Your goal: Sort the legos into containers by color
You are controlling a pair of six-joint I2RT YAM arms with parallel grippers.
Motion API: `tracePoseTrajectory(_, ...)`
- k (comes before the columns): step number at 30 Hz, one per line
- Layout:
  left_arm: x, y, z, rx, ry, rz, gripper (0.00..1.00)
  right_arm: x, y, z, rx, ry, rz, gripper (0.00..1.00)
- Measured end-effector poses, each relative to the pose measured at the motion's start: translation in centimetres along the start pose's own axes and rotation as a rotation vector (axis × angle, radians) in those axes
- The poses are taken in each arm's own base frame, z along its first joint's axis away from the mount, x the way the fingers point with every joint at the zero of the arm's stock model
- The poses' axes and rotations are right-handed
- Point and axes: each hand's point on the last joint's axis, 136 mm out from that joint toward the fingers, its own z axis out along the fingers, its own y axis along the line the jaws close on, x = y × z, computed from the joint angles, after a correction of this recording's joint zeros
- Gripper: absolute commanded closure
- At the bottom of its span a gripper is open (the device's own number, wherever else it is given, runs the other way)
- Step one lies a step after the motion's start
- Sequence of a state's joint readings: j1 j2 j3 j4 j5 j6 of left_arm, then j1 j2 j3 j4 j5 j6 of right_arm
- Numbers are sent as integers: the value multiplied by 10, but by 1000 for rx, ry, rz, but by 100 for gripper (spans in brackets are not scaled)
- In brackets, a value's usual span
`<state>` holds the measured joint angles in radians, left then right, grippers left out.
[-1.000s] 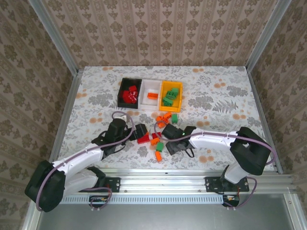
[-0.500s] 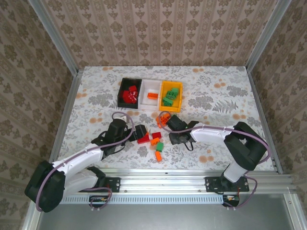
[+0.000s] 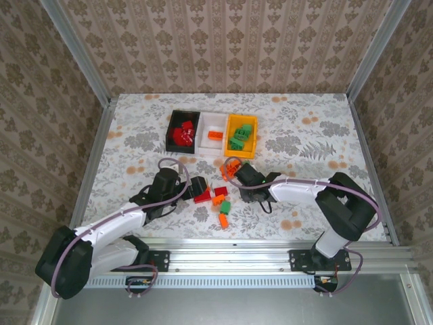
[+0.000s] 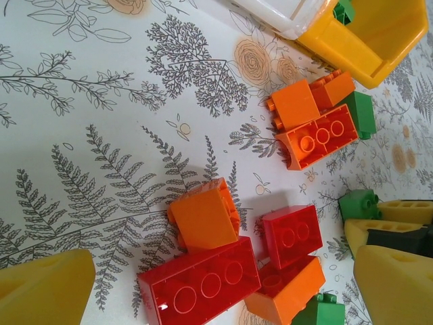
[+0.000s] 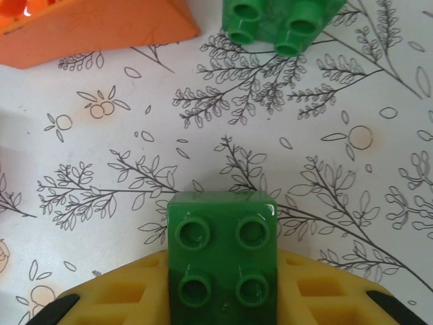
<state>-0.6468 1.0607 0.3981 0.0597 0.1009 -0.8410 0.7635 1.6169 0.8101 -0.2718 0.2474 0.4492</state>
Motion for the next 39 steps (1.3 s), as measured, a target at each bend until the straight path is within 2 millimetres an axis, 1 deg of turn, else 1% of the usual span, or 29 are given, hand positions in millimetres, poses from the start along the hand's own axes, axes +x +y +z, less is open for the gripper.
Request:
tracePoseTrajectory(5, -1, -1, 0, 1, -1, 0, 0, -12, -2, -12, -1, -49, 5, 71)
tracePoseTrajectory(7, -1, -1, 1, 1, 0, 0, 0, -23, -1, -17, -4, -72, 4, 71)
tracePoseTrajectory(8, -2, -2, 1, 1, -1, 0, 0, -33, 0, -20, -8, -91, 6, 71)
tracePoseTrajectory(10, -3, -3, 0, 4, -3, 0, 0, -55, 1, -28, -15, -130, 16, 71)
tracePoseTrajectory(11, -4, -4, 0, 5, -4, 1, 0, -70, 1, -33, -20, -157, 24, 71)
tracePoseTrajectory(14, -5, -5, -1, 3, -3, 3, 0, -118, -3, -46, -28, -239, 62, 71)
tracePoseTrajectory(17, -7, -8, -6, 8, -9, 5, 0, -168, -12, -50, -19, -307, 98, 71)
tracePoseTrajectory(18, -8, -8, -9, 9, -13, 6, 0, -185, -15, -48, -15, -325, 107, 72)
tracePoseTrajectory(20, -9, -10, -13, 13, -21, 7, 0, -210, -20, -38, -1, -346, 114, 72)
tracePoseTrajectory(21, -10, -10, -16, 16, -26, 8, 0, -222, -23, -29, 8, -350, 114, 72)
tracePoseTrajectory(22, -11, -11, -17, 19, -31, 9, 0, -229, -25, -21, 15, -350, 112, 72)
tracePoseTrajectory(23, -12, -12, -19, 22, -37, 9, 0, -236, -27, -9, 23, -341, 109, 72)
tracePoseTrajectory(26, -12, -13, -24, 27, -43, 10, 0, -250, -32, 22, 43, -309, 96, 70)
tracePoseTrajectory(27, -12, -13, -25, 27, -43, 10, 0, -253, -33, 31, 48, -297, 93, 67)
tracePoseTrajectory(29, -12, -13, -29, 26, -46, 10, 0, -259, -37, 43, 58, -279, 90, 54)
tracePoseTrajectory(30, -13, -13, -31, 28, -50, 10, 0, -261, -39, 46, 61, -274, 89, 50)
tracePoseTrajectory(33, -17, -16, -36, 40, -72, 12, 0, -270, -44, 41, 64, -279, 79, 42)
tracePoseTrajectory(35, -18, -17, -38, 43, -78, 12, 0, -274, -45, 37, 64, -287, 78, 41)
tracePoseTrajectory(37, -18, -17, -38, 42, -79, 12, 0, -272, -45, 34, 60, -286, 76, 41)
tracePoseTrajectory(39, -17, -16, -38, 41, -78, 12, 0, -261, -45, 27, 57, -276, 71, 41)
